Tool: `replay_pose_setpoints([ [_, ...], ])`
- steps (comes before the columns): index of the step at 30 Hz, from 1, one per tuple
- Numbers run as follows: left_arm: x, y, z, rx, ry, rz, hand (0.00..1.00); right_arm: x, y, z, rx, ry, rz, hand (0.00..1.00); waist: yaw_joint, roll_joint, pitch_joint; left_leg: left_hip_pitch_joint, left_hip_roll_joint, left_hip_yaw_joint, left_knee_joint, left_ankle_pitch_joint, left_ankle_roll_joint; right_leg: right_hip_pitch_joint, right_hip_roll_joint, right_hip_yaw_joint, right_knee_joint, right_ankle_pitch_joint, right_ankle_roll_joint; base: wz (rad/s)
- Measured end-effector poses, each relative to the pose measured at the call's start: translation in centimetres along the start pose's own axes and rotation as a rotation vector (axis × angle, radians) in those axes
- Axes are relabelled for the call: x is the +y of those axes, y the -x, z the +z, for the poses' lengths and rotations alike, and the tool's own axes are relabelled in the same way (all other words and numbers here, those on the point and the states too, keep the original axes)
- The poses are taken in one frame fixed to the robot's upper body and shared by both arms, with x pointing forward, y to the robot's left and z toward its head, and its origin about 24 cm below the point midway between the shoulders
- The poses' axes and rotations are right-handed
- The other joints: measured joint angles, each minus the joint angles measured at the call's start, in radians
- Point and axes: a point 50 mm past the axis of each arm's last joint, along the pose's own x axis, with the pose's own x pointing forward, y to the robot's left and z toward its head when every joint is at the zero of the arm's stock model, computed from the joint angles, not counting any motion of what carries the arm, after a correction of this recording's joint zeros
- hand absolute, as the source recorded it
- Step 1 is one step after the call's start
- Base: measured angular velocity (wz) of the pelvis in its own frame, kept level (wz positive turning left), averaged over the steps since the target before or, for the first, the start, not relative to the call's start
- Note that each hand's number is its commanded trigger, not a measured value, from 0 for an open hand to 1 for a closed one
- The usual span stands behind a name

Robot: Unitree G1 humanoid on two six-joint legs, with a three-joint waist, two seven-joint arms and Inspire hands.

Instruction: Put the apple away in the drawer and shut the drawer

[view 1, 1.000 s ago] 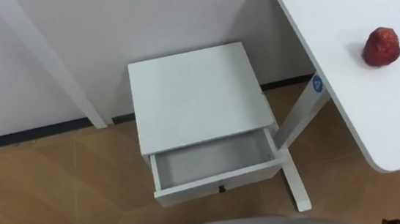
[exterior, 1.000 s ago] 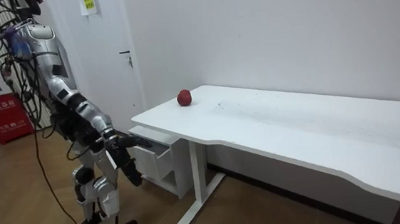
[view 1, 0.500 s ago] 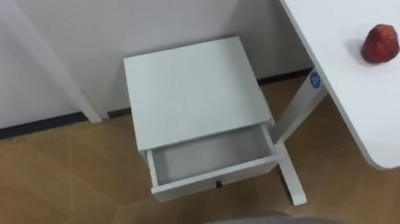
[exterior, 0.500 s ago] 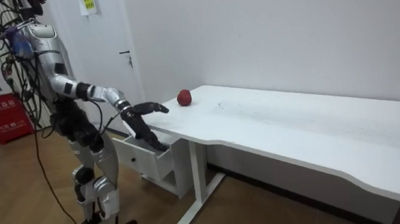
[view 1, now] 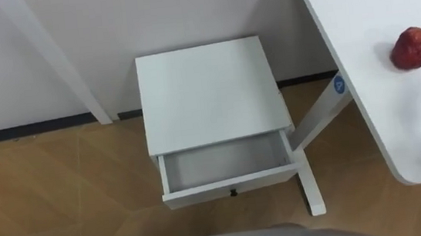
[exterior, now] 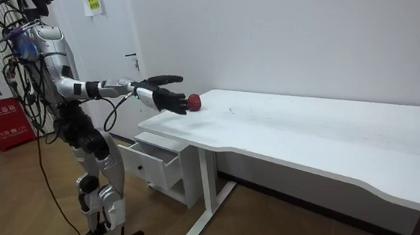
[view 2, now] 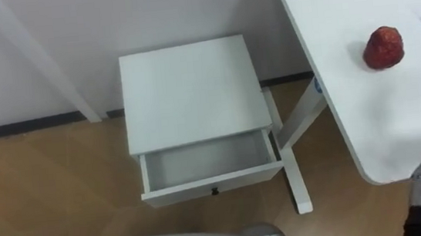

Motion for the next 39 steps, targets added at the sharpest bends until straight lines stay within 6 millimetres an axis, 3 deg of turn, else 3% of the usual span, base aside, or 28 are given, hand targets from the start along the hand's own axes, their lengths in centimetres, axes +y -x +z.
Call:
replay_pose_setpoints([
  [8, -0.1, 0.0, 0.1, -0.007, -0.017, -0.007, 0.00, 2.2, 1.2, -0.3, -0.101, 0.195, 0.238, 0.00, 0.022, -0.010, 0.0066, 0.004, 0.000, 0.002, -0.001, 0.000, 0.000, 0.002, 0.000, -0.001, 0.000, 0.000, 0.000, -0.01],
  [15, 0.0, 0.0, 0.1, -0.002, -0.016, -0.007, 0.00, 3.9, 2.5, -1.8, -0.054, 0.297, 0.460, 0.00, 0.028, -0.025, 0.0074, 0.008, 0.003, 0.007, 0.000, 0.000, 0.000, 0.003, 0.001, -0.001, 0.000, 0.000, 0.000, -0.01],
  [20, 0.0, 0.0, 0.1, -0.004, -0.013, -0.019, 0.00, 3.2, 2.2, -3.4, 0.021, 0.373, 0.530, 0.00, 0.045, -0.048, 0.0092, 0.010, 0.003, 0.008, 0.001, 0.000, 0.001, 0.005, 0.000, -0.003, 0.000, 0.000, 0.000, 0.00],
  [23, 0.1, 0.0, 0.3, -0.011, -0.013, -0.027, 0.00, 3.2, 1.8, -4.0, 0.056, 0.431, 0.590, 0.00, 0.050, -0.050, 0.0093, 0.010, 0.002, 0.007, 0.000, -0.001, 0.001, 0.005, -0.001, -0.004, 0.000, 0.000, 0.000, 0.00],
  [29, 0.4, -0.1, 0.2, -0.014, -0.018, -0.025, 0.00, 3.7, 1.3, -3.3, 0.036, 0.465, 0.683, 0.00, 0.054, -0.043, 0.0076, 0.010, 0.003, 0.002, 0.001, -0.001, 0.001, 0.010, -0.001, -0.015, -0.001, 0.000, 0.000, 0.02],
  [39, 1.4, -0.1, 0.0, -0.016, -0.027, -0.004, 0.00, 3.7, 0.3, -2.8, 0.022, 0.532, 0.760, 0.00, 0.055, -0.050, 0.0076, 0.013, 0.002, -0.017, 0.009, -0.001, 0.001, 0.022, -0.002, -0.025, -0.002, 0.000, 0.000, 0.03],
])
